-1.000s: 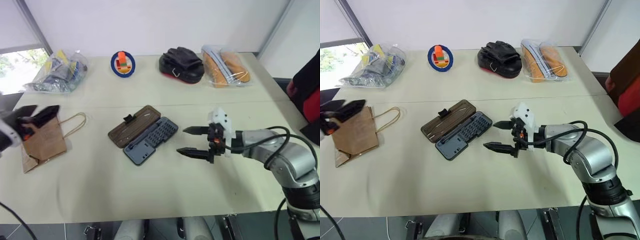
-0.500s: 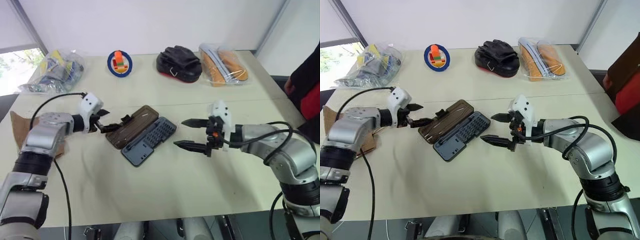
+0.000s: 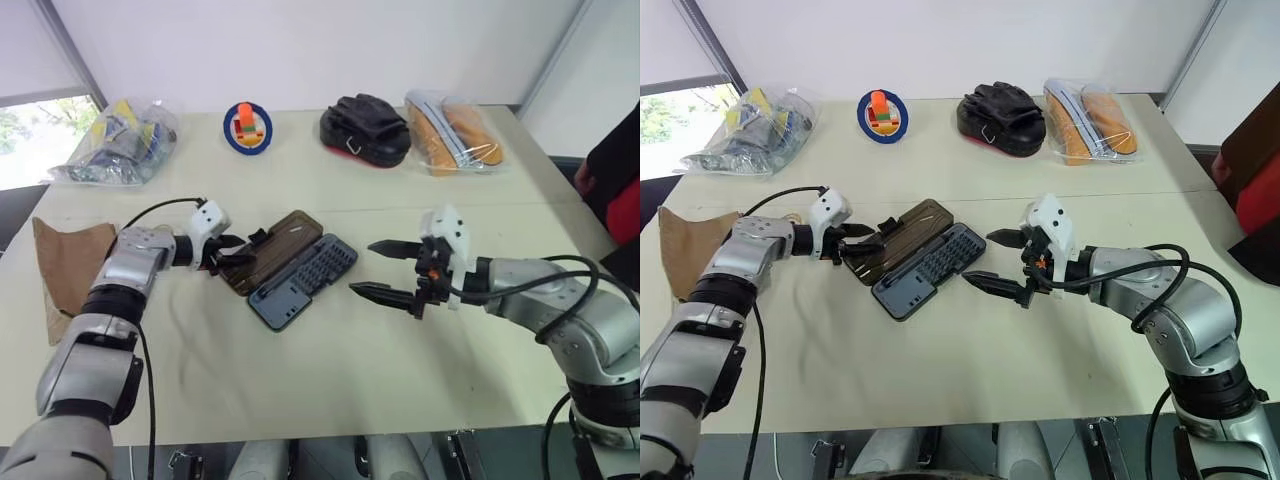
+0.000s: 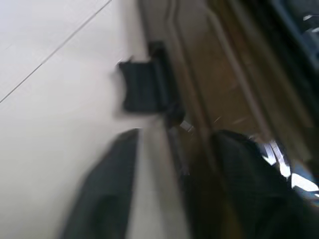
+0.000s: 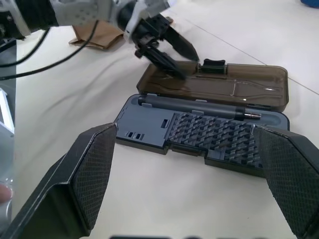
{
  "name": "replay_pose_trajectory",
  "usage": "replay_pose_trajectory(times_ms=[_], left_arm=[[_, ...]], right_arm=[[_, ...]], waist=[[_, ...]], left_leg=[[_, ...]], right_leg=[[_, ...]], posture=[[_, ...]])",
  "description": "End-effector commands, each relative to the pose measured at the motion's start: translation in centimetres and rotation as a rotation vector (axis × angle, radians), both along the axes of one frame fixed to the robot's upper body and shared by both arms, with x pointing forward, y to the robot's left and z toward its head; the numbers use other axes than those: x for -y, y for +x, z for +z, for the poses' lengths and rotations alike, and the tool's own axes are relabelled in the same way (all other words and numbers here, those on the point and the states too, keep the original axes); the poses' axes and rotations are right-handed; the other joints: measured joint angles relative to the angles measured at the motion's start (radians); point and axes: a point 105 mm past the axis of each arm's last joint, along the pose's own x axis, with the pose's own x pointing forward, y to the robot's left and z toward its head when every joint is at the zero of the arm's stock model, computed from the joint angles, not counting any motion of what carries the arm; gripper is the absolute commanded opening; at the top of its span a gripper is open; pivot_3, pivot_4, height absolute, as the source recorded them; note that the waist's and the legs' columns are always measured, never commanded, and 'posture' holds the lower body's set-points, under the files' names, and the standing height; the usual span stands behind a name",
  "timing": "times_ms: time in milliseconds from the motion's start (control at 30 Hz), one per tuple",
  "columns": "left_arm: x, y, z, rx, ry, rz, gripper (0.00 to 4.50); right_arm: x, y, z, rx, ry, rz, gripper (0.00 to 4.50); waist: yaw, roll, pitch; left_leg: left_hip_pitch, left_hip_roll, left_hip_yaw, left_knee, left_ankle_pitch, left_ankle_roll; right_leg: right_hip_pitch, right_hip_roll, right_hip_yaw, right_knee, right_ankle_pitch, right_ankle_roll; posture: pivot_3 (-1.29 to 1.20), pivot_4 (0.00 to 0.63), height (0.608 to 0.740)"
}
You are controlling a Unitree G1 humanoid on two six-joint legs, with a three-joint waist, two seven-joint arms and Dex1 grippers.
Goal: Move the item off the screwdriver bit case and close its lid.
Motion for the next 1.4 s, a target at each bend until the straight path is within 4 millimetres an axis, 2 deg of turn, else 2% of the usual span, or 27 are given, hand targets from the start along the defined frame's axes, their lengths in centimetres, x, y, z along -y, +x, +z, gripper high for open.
replay_pose_trajectory(times_ms=[33,67,200,333,467,633,800,900,1100,1233,1400], left_arm=[[-2.2,-0.4,-1.5,-0.057,0.09,0.045,0.41],[-2.3,-0.4,-1.4,-0.055,0.099,0.038,0.02],[-2.4,-0.3,-0.4,-0.022,0.163,-0.033,0.02],[-2.0,-0.1,0.7,0.104,0.312,-0.17,0.02],[1.4,-0.6,2.3,0.322,0.481,-0.506,0.02],[3.9,-0.7,3.3,0.422,0.493,-0.64,0.02],[4.9,-0.4,3.2,0.427,0.482,-0.65,0.02],[6.0,-0.6,2.7,0.373,0.399,-0.644,0.02],[6.8,-0.9,2.0,0.254,0.299,-0.613,0.02],[7.9,0.1,2.8,0.214,0.194,-0.499,0.02],[7.9,0.6,3.1,0.211,0.194,-0.433,0.02]], right_arm=[[0.1,-0.5,1.2,0.05,0.008,0.003,4.5],[0.1,-0.5,1.1,0.049,0.007,0.003,4.5],[0.2,-0.5,1.1,0.045,0.005,0.006,4.5],[0.3,-0.4,1.0,0.043,0.002,0.006,4.5],[0.4,-0.5,0.9,0.043,0.001,0.001,4.5],[0.6,-0.8,0.8,0.041,-0.002,-0.008,4.5],[0.6,-1.8,0.7,0.024,-0.012,0.013,4.5],[0.7,-2.4,0.4,0.008,-0.032,0.025,4.5],[0.8,-2.0,0.3,0.009,-0.041,0.013,4.5],[0.7,-1.8,0.2,0.01,-0.04,0.012,4.5],[0.6,-1.7,0.1,0.008,-0.038,0.015,4.5]], waist=[[-0.006,0.0,0.0],[-0.01,0.0,0.0],[-0.016,0.0,0.0],[-0.017,0.0,0.0],[-0.012,-0.001,0.0],[0.003,-0.001,0.0],[0.009,-0.001,0.0],[0.009,-0.001,0.0],[0.009,-0.001,0.0],[0.011,-0.001,0.0],[0.011,-0.001,0.0]], left_leg=[[0.002,0.0,0.0,0.0,0.0,0.0],[0.003,0.0,0.0,0.0,0.0,0.0],[0.008,0.001,0.0,-0.001,0.0,0.001],[0.008,0.001,0.0,-0.001,0.0,0.001],[0.006,0.001,0.0,-0.001,-0.001,0.001],[0.004,0.0,0.0,-0.001,-0.002,0.002],[-0.003,-0.001,0.001,0.0,-0.002,0.003],[-0.005,-0.001,0.001,0.001,-0.002,0.004],[-0.005,-0.001,0.001,0.002,-0.002,0.004],[-0.005,-0.001,0.001,0.002,-0.002,0.004],[-0.006,-0.001,0.0,0.006,-0.003,0.005]], right_leg=[[0.001,0.0,0.0,0.0,0.0,0.0],[0.002,0.0,0.0,0.001,0.0,0.0],[0.007,0.001,0.0,0.0,-0.001,0.0],[0.007,0.001,0.0,0.0,-0.001,0.0],[0.006,0.001,0.0,-0.001,-0.001,0.0],[0.006,-0.001,0.0,-0.004,0.0,0.001],[0.0,0.0,0.0,-0.004,0.0,0.001],[-0.002,0.0,0.0,-0.004,0.0,0.001],[-0.001,0.0,0.0,-0.004,0.0,0.002],[-0.001,0.0,0.0,-0.004,0.0,0.002],[-0.001,0.0,0.0,-0.003,0.001,0.002]], posture=[[0.0,0.15,0.74],[0.0,0.15,0.74],[0.0,0.15,0.74],[0.0,0.15,0.74],[0.0,0.15,0.74],[0.0,0.15,0.74],[0.0,0.15,0.74],[0.0,0.15,0.74],[0.0,0.15,0.74],[0.0,0.15,0.74],[0.0,0.15,0.74]])
